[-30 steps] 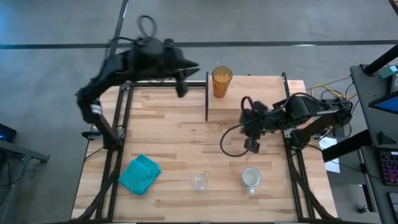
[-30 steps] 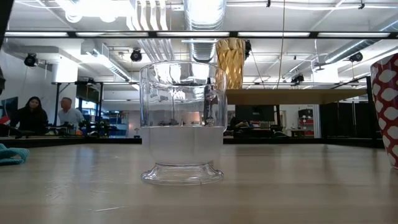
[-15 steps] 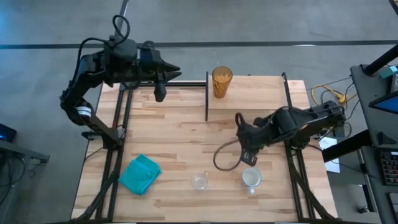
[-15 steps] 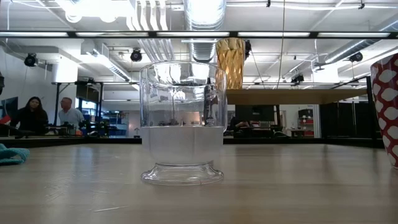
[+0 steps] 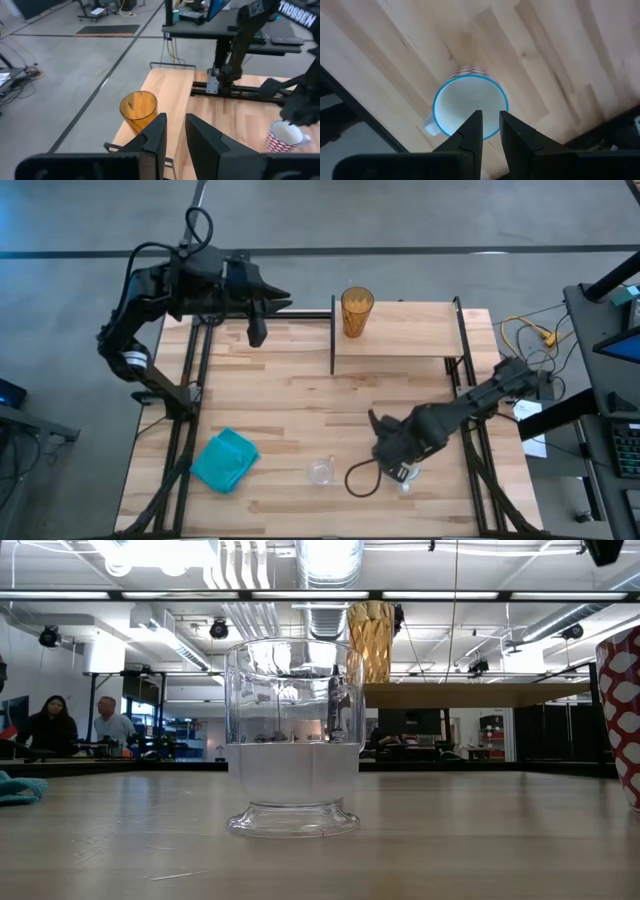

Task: Stack small to large cups/mugs on shelf
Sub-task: Put the red patterned mug on the shelf

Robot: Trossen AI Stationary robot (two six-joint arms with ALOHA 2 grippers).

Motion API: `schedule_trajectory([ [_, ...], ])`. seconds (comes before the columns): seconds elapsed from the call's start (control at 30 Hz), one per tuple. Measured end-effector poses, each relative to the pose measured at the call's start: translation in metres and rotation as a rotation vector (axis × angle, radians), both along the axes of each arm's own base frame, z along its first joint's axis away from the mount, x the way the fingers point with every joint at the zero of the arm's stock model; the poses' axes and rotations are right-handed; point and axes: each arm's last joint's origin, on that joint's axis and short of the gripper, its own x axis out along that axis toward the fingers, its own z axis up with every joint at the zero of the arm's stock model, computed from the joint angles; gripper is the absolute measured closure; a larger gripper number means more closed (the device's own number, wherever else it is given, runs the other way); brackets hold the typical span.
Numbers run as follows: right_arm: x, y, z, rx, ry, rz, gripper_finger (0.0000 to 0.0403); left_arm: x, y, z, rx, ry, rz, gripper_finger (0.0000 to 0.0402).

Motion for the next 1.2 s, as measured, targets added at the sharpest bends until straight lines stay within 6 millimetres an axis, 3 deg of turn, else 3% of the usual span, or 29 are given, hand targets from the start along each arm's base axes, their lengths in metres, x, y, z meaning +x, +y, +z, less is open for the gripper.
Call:
schedule_trajectory([
  [0.4,0.015,0.012,-0.030,0.070,0.144,-0.052,0.0344,0.001,-0.008,0.000,-0.013,-0.004,-0.068,0.0344],
  [0.7,0.029,0.024,-0.029,0.215,0.033,-0.202,0.0344,0.001,-0.009,0.000,-0.013,-0.004,-0.072,0.0344],
  [0.9,0.028,0.024,-0.042,0.155,0.133,-0.356,0.0344,0.001,-0.008,0.000,-0.012,-0.004,-0.073,0.0344],
  [1.2,0.030,0.027,-0.053,0.178,0.146,-0.413,0.0344,0.001,-0.008,0.000,-0.007,-0.003,-0.074,0.0344],
])
